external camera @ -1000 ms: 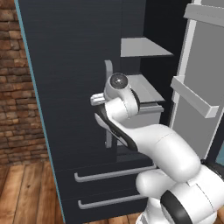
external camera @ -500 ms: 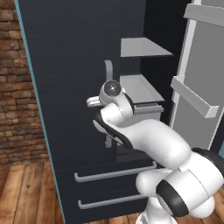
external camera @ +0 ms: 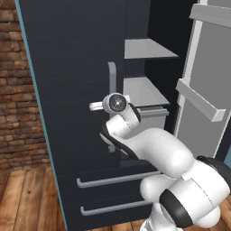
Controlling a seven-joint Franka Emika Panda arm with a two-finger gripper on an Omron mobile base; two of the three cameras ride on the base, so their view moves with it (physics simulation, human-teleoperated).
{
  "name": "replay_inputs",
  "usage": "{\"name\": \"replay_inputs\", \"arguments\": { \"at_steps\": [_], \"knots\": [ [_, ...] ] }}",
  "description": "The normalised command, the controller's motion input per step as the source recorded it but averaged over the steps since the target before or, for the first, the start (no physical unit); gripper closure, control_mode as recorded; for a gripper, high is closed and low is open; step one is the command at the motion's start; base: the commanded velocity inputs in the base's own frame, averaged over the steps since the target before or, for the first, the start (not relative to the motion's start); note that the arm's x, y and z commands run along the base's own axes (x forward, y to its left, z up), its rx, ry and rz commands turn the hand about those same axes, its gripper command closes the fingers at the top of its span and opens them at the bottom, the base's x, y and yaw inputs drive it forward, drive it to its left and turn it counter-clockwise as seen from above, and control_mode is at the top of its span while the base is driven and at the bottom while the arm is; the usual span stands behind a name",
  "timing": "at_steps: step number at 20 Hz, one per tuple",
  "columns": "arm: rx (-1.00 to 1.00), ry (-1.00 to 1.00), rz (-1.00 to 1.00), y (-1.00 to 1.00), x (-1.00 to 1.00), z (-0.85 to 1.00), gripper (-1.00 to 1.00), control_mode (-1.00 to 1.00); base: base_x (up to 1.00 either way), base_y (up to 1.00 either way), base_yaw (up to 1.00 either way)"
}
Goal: Take the lemon wedge from the fridge and place it on the plate with fish on the dining counter.
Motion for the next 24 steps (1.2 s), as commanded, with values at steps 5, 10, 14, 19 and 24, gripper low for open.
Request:
{"name": "replay_inputs", "arguments": {
  "at_steps": [5, 10, 14, 19, 24],
  "knots": [
    [0.01, -0.03, -0.01, 0.07, -0.18, 0.0, 1.0, -1.0, 0.0, 0.0, 0.0],
    [0.1, -0.15, 0.0, 0.63, -0.93, 0.02, 1.0, -1.0, 0.0, 0.0, 0.0],
    [0.08, -0.11, 0.0, 0.99, -0.94, 0.23, 1.0, -1.0, 0.0, 0.0, 0.0],
    [0.02, -0.02, -0.05, 1.0, -0.82, 0.33, 1.0, -1.0, 0.0, 0.0, 0.0],
    [0.0, 0.0, -0.07, 1.0, -0.83, 0.42, 1.0, -1.0, 0.0, 0.0, 0.0]
  ]
}}
